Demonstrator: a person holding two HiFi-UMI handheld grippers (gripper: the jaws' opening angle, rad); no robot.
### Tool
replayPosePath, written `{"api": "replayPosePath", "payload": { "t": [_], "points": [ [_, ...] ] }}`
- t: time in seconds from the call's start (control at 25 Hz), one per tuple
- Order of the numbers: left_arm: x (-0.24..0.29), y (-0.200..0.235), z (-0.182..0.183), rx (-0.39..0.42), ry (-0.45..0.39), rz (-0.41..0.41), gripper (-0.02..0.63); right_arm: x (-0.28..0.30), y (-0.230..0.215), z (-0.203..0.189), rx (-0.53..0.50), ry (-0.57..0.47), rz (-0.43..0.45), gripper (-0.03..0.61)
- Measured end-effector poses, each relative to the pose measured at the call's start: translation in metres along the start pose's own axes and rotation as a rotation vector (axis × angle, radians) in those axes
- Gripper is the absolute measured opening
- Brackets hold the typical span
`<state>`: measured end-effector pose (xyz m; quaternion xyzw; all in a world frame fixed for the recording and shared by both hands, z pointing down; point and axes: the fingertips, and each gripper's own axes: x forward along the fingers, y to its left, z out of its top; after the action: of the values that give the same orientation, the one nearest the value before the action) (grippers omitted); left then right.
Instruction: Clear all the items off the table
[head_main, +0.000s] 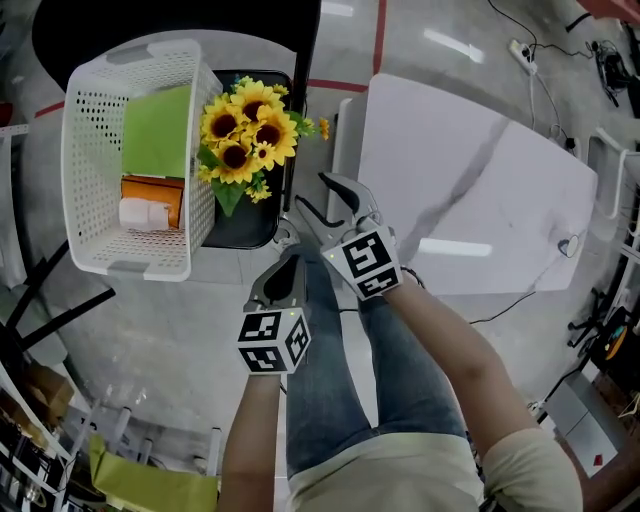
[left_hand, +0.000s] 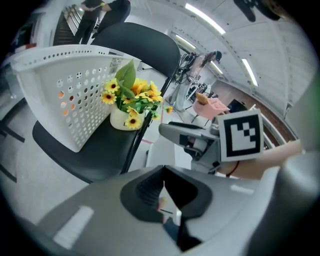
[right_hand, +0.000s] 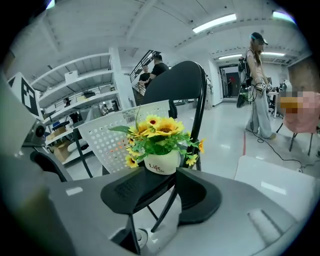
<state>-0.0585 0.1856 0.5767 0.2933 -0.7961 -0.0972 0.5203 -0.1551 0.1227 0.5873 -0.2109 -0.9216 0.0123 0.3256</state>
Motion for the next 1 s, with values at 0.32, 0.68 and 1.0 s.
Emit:
{"api": "replayPosePath", "payload": {
  "t": [0.32, 0.68, 1.0],
  "points": [
    [0.0, -0.019, -0.001, 0.003, -0.032, 0.028, 0.009, -0.036, -0.006, 0.0, 0.033, -0.022, -0.029, 0.046],
    [0.004, -0.046, -0.002, 0.051, -0.068, 0.062, 0.008, -0.075, -0.018, -0.006, 0.071, -0.036, -0.049, 0.0],
    [0.013, -0.083, -0.003, 0.112, -0.069, 0.054, 0.009, -0.121, -0.048, -0.019, 0.174, -0.063, -0.107, 0.0]
  ]
}}
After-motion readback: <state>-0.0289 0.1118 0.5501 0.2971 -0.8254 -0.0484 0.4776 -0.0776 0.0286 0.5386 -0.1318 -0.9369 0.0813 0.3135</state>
